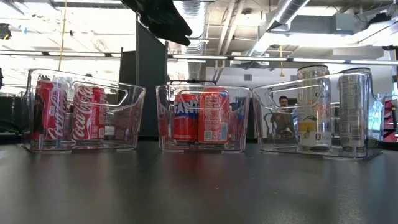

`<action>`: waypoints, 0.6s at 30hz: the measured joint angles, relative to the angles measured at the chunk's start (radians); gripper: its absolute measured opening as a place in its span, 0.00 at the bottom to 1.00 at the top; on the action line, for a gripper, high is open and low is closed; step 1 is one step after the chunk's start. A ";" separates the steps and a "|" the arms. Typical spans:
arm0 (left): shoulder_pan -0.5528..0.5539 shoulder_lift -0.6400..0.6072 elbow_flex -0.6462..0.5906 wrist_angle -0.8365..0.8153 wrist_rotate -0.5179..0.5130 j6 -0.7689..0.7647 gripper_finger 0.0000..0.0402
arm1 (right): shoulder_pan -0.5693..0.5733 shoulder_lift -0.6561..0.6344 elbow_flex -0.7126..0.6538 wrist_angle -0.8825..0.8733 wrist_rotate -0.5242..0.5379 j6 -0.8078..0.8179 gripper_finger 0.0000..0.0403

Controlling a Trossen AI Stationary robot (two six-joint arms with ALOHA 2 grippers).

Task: Sort soda cans
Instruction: Put the orange soda can into the center transparent bin

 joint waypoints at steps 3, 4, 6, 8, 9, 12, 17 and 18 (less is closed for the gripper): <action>-0.001 0.000 0.000 0.000 0.000 0.000 0.88 | -0.010 -0.002 0.000 0.007 0.000 -0.001 0.99; -0.001 0.000 0.000 0.000 0.000 0.000 0.88 | -0.013 -0.002 0.000 0.007 0.000 -0.007 0.99; -0.001 0.000 0.000 0.000 0.000 -0.001 0.88 | -0.013 -0.002 0.000 -0.009 0.000 -0.008 0.99; -0.001 0.000 0.000 0.001 0.000 0.001 0.88 | -0.012 -0.002 0.000 -0.042 -0.001 -0.002 0.99; -0.001 0.000 0.000 0.000 0.000 0.002 0.88 | -0.010 -0.003 0.000 -0.055 -0.001 0.000 0.99; -0.001 0.000 0.000 -0.001 0.000 0.003 0.88 | -0.010 -0.004 0.000 -0.060 -0.009 -0.002 0.99; -0.001 0.000 0.000 -0.004 0.000 0.011 0.88 | -0.002 -0.004 0.000 -0.060 -0.009 0.001 0.99; -0.001 0.000 0.000 -0.004 0.000 0.013 0.88 | -0.001 -0.002 0.000 -0.060 -0.009 0.001 0.99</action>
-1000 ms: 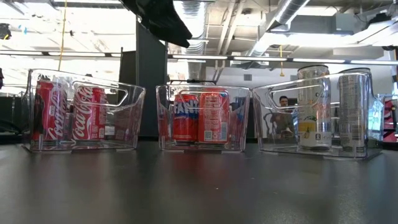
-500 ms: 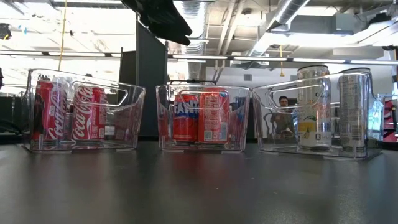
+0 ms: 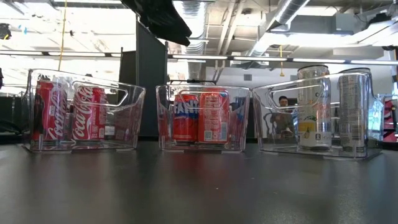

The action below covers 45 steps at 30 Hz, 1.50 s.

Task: Sort soda cans
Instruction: Put the orange soda can into the center transparent bin

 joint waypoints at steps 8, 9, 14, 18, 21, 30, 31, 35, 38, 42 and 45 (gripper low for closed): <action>0.000 0.000 0.000 -0.007 0.001 0.001 0.88 | 0.006 0.006 -0.059 0.011 0.021 -0.002 0.99; 0.000 0.000 0.000 -0.008 0.000 0.001 0.88 | 0.008 0.006 -0.068 0.017 0.023 -0.007 0.99; 0.000 0.000 0.000 -0.011 0.001 0.001 0.88 | 0.008 0.006 -0.129 0.120 0.023 -0.011 0.99; 0.000 0.000 0.000 -0.011 0.001 0.001 0.88 | 0.015 0.005 -0.188 0.197 0.022 -0.006 0.99; 0.000 0.000 0.001 -0.012 0.002 0.001 0.88 | 0.018 0.009 -0.211 0.210 0.041 -0.005 0.99; 0.000 0.000 0.001 -0.013 0.007 0.002 0.88 | 0.029 -0.001 -0.317 0.385 0.044 -0.003 0.99; 0.000 0.000 0.001 -0.012 0.007 0.002 0.88 | 0.029 -0.001 -0.324 0.390 0.044 -0.003 0.99; 0.000 0.000 0.001 -0.013 0.007 0.002 0.88 | 0.029 0.001 -0.326 0.384 0.057 -0.007 0.97; 0.000 0.000 0.001 -0.012 0.006 0.002 0.88 | 0.030 0.001 -0.326 0.388 0.058 -0.007 0.91; 0.000 0.000 0.001 -0.013 0.006 0.002 0.88 | 0.030 0.002 -0.327 0.396 0.064 -0.015 0.78; 0.000 0.000 0.001 -0.013 0.006 0.002 0.88 | 0.030 0.003 -0.328 0.397 0.064 -0.014 0.77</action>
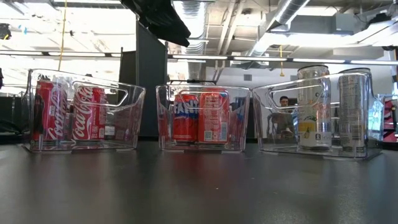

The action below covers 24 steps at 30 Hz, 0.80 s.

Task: Sort soda cans
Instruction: Put the orange soda can into the center transparent bin

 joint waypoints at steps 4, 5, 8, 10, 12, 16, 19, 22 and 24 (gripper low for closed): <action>0.000 0.000 0.000 -0.005 0.000 0.000 0.88 | 0.000 0.001 0.002 0.001 0.000 0.000 0.77; 0.000 0.000 0.000 -0.006 0.000 0.000 0.88 | -0.002 0.001 0.006 -0.002 0.000 -0.001 0.77; 0.000 0.000 0.000 -0.007 0.000 0.000 0.88 | -0.012 0.005 0.035 -0.037 0.000 -0.016 0.77; 0.000 0.000 0.000 -0.007 0.000 0.000 0.88 | -0.023 0.010 0.062 -0.087 0.003 -0.035 0.77; 0.000 0.000 0.000 -0.007 0.000 0.000 0.88 | -0.038 0.015 0.091 -0.139 0.012 -0.064 0.77; 0.000 0.000 0.000 -0.006 -0.001 0.000 0.88 | -0.085 0.011 0.150 -0.237 0.020 -0.149 0.77; 0.000 0.000 0.000 -0.006 -0.001 0.000 0.88 | -0.128 0.011 0.193 -0.300 0.038 -0.233 0.77; 0.000 0.000 0.000 -0.006 -0.002 0.000 0.88 | -0.180 0.010 0.242 -0.381 0.045 -0.333 0.77; 0.000 0.000 0.000 -0.006 -0.006 0.000 0.88 | -0.224 0.010 0.276 -0.432 0.063 -0.405 0.77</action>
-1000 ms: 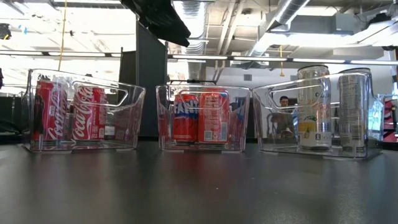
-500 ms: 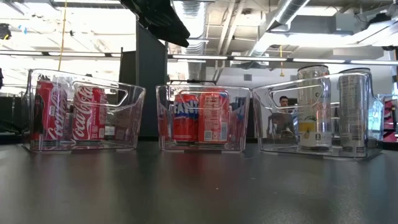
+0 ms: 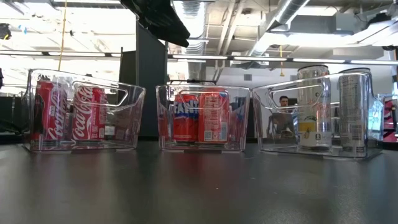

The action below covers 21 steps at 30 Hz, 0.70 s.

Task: Sort soda cans
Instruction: Put the orange soda can into the center transparent bin

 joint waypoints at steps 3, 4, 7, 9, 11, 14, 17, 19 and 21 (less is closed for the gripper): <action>0.000 -0.012 0.000 -0.018 -0.013 -0.002 0.88 | -0.069 -0.001 0.061 -0.068 0.034 -0.123 0.77; 0.000 -0.019 0.000 -0.022 -0.015 -0.006 0.88 | -0.093 -0.002 0.080 -0.086 0.046 -0.167 0.77; 0.000 -0.050 0.000 -0.043 -0.018 -0.020 0.88 | -0.169 -0.002 0.141 -0.148 0.080 -0.301 0.77; 0.000 -0.070 0.000 -0.055 -0.018 -0.030 0.88 | -0.223 -0.003 0.179 -0.181 0.102 -0.400 0.77; 0.000 -0.089 0.000 -0.086 -0.018 -0.039 0.88 | -0.282 -0.003 0.216 -0.201 0.128 -0.505 0.77; 0.000 -0.121 0.000 -0.100 -0.018 -0.039 0.88 | -0.375 -0.003 0.275 -0.219 0.165 -0.662 0.77; 0.000 -0.169 0.000 -0.089 -0.019 -0.022 0.88 | -0.467 -0.004 0.338 -0.218 0.198 -0.827 0.77; 0.000 -0.210 0.000 -0.089 -0.019 -0.020 0.88 | -0.530 -0.005 0.375 -0.216 0.220 -0.941 0.77; 0.000 -0.250 0.000 -0.091 -0.031 -0.021 0.88 | -0.593 -0.005 0.406 -0.215 0.244 -1.052 0.77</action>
